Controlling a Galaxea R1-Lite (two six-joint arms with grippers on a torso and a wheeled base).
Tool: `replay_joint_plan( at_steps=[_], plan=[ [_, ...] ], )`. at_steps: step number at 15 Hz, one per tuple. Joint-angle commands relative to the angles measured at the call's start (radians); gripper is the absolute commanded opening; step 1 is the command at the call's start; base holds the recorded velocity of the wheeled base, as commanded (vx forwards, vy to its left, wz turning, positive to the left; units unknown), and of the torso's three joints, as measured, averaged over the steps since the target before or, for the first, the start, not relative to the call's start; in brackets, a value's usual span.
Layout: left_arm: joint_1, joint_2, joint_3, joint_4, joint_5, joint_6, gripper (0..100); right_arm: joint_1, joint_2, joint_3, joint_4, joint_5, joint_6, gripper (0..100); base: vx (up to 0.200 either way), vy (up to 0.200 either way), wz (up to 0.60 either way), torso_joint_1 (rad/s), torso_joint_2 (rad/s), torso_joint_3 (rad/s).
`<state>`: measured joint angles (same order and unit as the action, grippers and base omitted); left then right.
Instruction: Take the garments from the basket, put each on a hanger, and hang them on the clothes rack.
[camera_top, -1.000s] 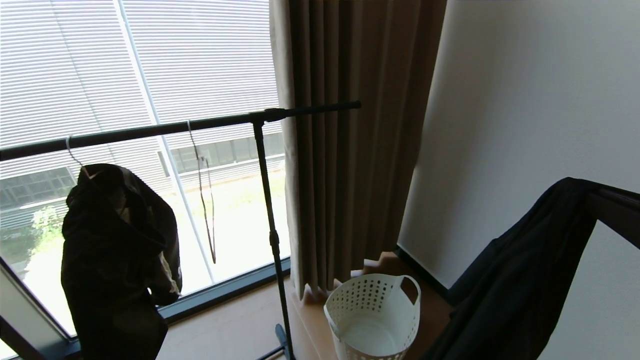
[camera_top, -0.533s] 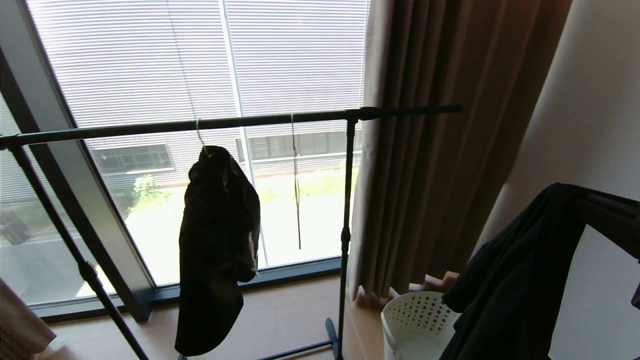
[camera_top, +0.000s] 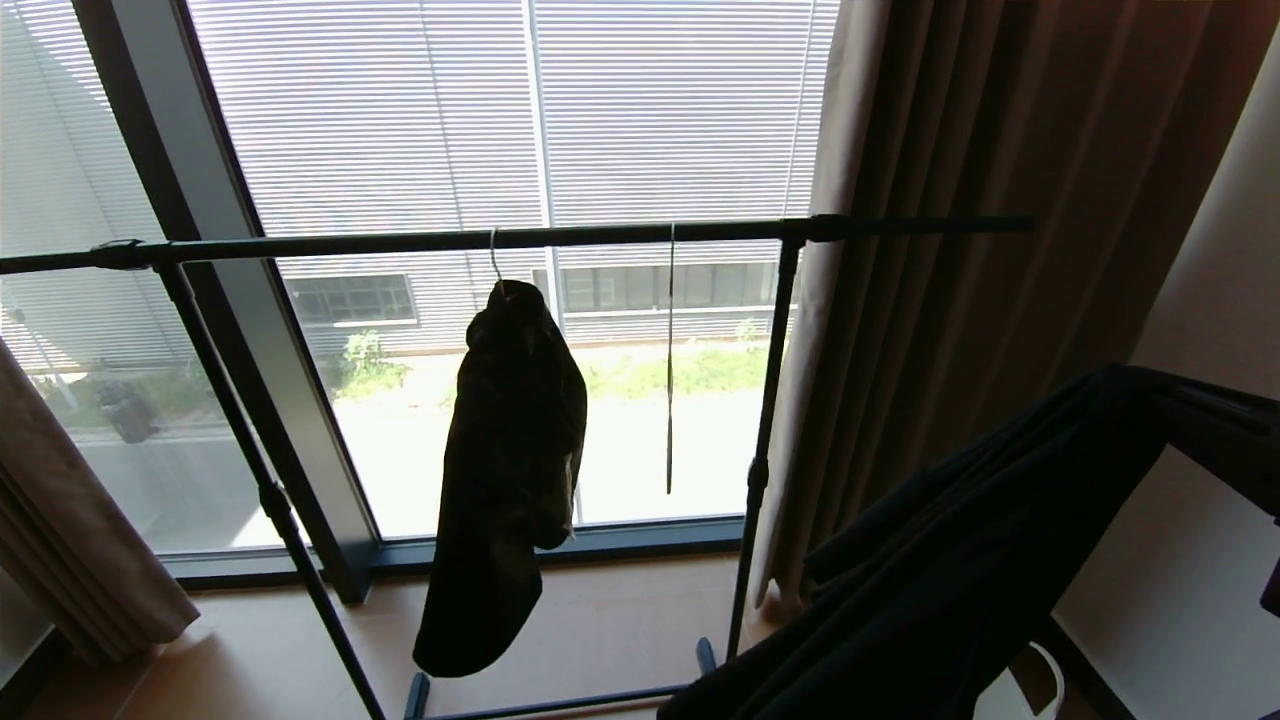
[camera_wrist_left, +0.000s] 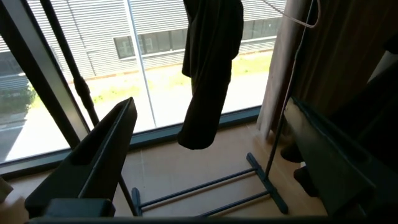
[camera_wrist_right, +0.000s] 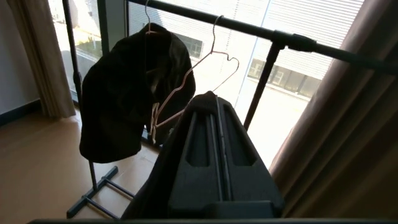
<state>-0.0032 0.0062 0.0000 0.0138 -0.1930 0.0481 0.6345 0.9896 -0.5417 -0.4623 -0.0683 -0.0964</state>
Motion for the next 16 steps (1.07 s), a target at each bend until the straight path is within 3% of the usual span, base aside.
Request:
replay_joint_plan(
  at_steps=[1, 3, 5, 9, 12, 13, 16],
  plan=[
    [0.000, 0.001, 0.000, 0.000, 0.000, -0.001, 100, 0.001, 0.001, 0.000, -0.001, -0.001, 0.000, 0, 0.000, 0.000, 0.00, 0.000, 0.00, 0.000],
    [0.000, 0.001, 0.000, 0.000, 0.000, -0.001, 100, 0.001, 0.001, 0.002, -0.001, -0.001, 0.000, 0, 0.000, 0.000, 0.00, 0.000, 0.00, 0.000],
    [0.000, 0.001, 0.000, -0.002, 0.000, -0.001, 100, 0.001, 0.001, 0.002, -0.001, 0.001, 0.000, 0, 0.000, 0.200, 0.00, -0.012, 0.00, 0.002],
    [0.000, 0.003, 0.000, 0.000, -0.003, 0.007, 100, 0.001, 0.046, 0.022, -0.001, -0.007, -0.009, 0, 0.000, 0.000, 0.00, 0.000, 0.00, 0.000],
    [0.006, 0.006, 0.000, 0.000, 0.000, 0.084, 100, 0.007, 0.106, -0.027, -0.001, -0.008, -0.011, 0, 0.000, 0.000, 0.00, 0.000, 0.00, 0.000],
    [0.006, 0.029, -0.023, 0.003, -0.003, 0.087, 100, 0.010, 0.126, -0.050, 0.004, -0.011, -0.011, 0, 0.000, 0.000, 0.00, 0.000, 0.00, 0.000],
    [0.005, 0.334, -0.224, 0.002, -0.010, 0.038, 100, 0.016, 0.199, -0.104, 0.010, -0.015, -0.009, 0, 0.000, 0.000, 0.00, 0.000, 0.00, 0.000]
  ],
)
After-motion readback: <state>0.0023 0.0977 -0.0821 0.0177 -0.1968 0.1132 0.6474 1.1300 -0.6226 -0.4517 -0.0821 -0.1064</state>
